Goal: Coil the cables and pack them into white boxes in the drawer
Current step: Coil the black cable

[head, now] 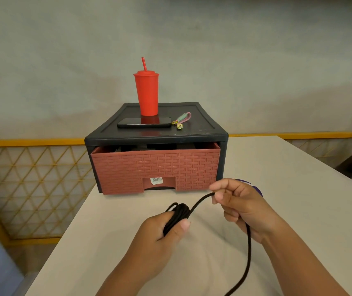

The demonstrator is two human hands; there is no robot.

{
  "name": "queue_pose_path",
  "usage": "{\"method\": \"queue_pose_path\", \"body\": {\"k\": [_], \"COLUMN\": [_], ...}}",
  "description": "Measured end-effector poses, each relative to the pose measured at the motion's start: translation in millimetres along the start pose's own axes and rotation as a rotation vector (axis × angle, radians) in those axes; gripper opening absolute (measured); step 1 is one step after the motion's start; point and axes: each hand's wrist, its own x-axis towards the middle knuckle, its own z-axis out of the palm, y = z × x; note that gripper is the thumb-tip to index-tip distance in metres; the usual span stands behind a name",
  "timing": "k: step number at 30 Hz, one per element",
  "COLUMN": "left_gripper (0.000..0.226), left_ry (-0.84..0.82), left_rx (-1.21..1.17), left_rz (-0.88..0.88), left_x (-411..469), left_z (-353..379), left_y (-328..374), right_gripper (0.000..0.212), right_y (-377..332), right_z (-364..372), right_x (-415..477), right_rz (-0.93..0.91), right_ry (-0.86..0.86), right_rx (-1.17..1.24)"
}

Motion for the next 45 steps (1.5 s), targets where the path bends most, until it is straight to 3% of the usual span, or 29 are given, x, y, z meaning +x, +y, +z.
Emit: {"method": "queue_pose_path", "body": {"k": [2,6,10,14,20,22,25,27,29,32,36,40,42,45], "left_gripper": [0.032,0.032,0.032,0.036,0.047,0.044,0.029,0.023,0.03,0.061,0.059,0.053,0.043,0.054], "left_ry": [0.003,0.014,0.108,0.152,0.175,0.21,0.23,0.169,-0.057,0.053,0.025,0.168,0.15,0.265], "left_rx": [-0.159,-0.47,-0.863,-1.116,-1.314,-1.347,-1.42,-1.529,-1.627,-1.505,-1.454,-1.278,-1.19,-1.047], "left_rz": [-0.05,-0.11,-0.195,-0.217,-0.172,-0.168,-0.132,-0.079,0.019,-0.062,0.062,0.006,0.102,0.068], "left_x": [-0.8,-1.2,0.7,4.1,7.9,9.1,9.2,11.1,14.5,2.2,5.2,6.7,14.6,12.1], "left_z": [1.0,-1.0,-2.0,-8.6,-13.6,-15.5,-21.4,-27.3,-29.8,-36.3,-46.1,-56.5,-48.5,-34.6], "left_y": [8.9,16.0,18.4,14.1,2.6,0.5,1.2,-11.5,-23.7,-38.9,-44.2,-30.1,-14.5,-4.0], "right_gripper": [0.013,0.015,0.025,0.039,0.03,0.041,0.033,0.03,0.03,0.026,0.031,0.039,0.046,0.051], "right_y": [2.3,12.7,23.8,45.6,53.5,52.8,53.0,54.9,57.3,60.4,63.1,66.6,66.7,65.6], "right_z": [2.5,8.3,25.6,46.4,63.8,68.3,78.0,79.4,77.0,70.3,72.6,81.9,85.9,95.6], "right_x": [2.2,6.4,6.3,4.2,2.0,-1.5,-4.6,-2.2,1.2,5.0,1.3,-5.0,-7.3,-13.3], "right_rz": [-0.057,-0.166,-0.297,-0.352,-0.344,-0.274,-0.123,-0.049,-0.033,-0.028,-0.054,0.015,0.064,0.093], "right_ry": [0.127,0.235,0.225,0.084,-0.058,-0.087,-0.077,-0.025,0.034,0.104,0.051,-0.119,-0.203,-0.364], "right_rx": [-0.155,-0.353,-0.493,-0.502,-0.348,-0.32,-0.251,-0.291,-0.404,-0.567,-0.876,-1.175,-1.29,-1.353]}}
